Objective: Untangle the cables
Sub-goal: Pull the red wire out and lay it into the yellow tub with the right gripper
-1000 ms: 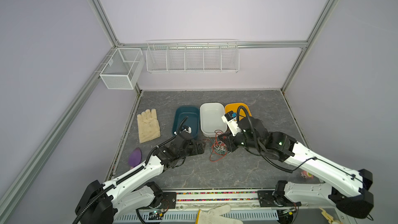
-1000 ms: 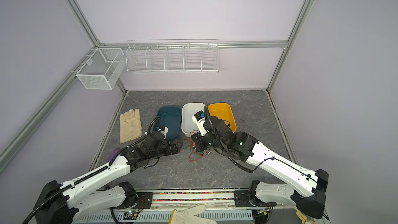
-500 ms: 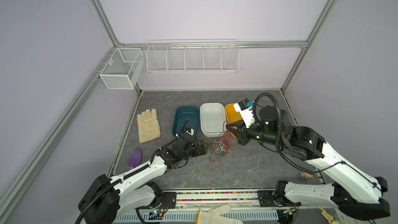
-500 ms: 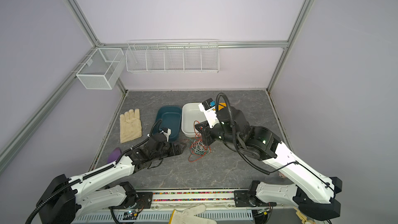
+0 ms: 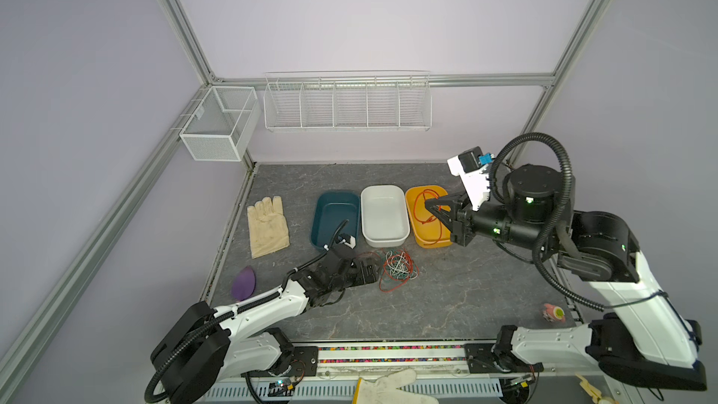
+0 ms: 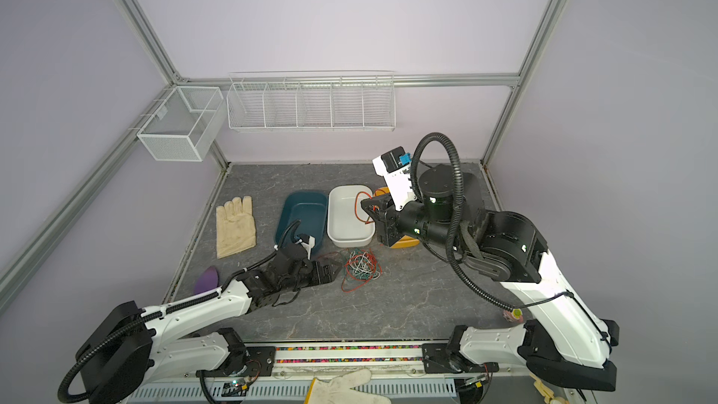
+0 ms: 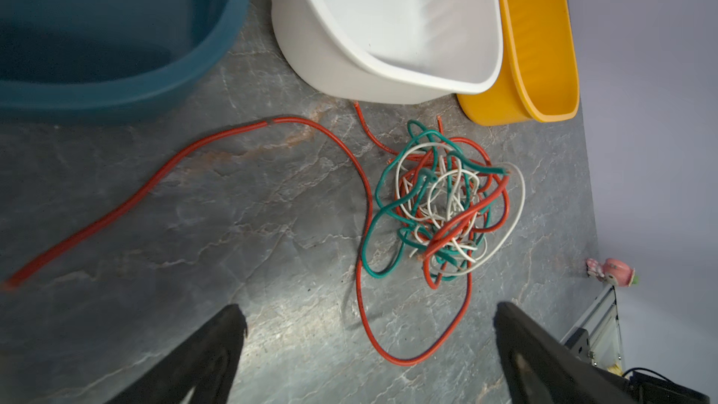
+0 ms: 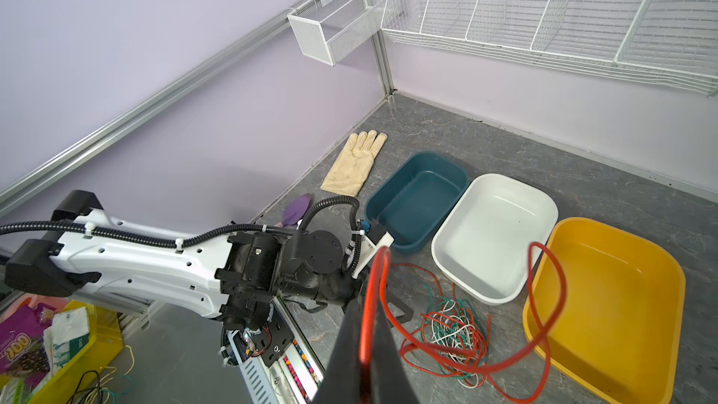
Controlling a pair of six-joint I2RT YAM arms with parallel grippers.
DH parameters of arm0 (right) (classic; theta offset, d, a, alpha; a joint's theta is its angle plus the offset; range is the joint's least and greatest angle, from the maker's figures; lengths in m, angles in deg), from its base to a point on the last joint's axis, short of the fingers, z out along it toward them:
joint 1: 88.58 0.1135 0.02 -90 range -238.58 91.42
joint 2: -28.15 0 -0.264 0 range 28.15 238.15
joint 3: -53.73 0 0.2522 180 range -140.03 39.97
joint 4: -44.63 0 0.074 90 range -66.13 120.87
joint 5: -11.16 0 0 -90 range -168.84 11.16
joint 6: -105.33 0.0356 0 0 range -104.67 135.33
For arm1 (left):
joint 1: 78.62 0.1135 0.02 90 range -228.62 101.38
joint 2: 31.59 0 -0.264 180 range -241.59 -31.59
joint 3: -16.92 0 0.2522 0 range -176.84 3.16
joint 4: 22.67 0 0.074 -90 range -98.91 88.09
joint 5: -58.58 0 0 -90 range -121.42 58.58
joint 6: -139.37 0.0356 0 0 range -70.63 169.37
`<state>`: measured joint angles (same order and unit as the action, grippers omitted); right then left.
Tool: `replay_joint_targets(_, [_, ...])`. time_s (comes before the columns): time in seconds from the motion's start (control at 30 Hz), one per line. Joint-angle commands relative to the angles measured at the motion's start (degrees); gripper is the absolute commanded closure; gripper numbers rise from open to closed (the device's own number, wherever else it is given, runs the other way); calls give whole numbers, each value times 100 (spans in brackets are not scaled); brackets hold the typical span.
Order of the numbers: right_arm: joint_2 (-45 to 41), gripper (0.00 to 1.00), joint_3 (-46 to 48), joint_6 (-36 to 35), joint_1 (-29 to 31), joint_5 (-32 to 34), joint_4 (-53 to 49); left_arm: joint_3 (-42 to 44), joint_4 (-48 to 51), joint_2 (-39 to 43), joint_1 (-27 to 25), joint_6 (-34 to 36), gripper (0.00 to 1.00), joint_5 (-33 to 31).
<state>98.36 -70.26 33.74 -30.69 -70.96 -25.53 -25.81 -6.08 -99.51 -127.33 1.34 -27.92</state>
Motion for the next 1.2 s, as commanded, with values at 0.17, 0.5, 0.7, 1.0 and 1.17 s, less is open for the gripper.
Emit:
replay_joint_targets(0.17, [45, 93, 135, -435, -258, 237, -262, -162, 341, 232, -67, 50, 0, -264])
replay_joint_targets(0.5, [84, 93, 801, -400, -1744, -1128, 336, -1247, 2370, 1089, -60, 741, 0, -1507])
replay_joint_targets(0.7, [114, 93, 1406, -367, -2583, -1860, 835, -1927, 3157, 1500, -62, 1652, 0, -2780])
replay_joint_targets(1.0, [536, 94, 2057, -129, -3500, -2531, 1623, -1914, 2364, 1554, -59, 4150, 1, -3093])
replay_joint_targets(1.17, [852, 93, 2284, 18, -3812, -2638, 2006, -1752, 1869, 1324, -64, 5045, 1, -1959])
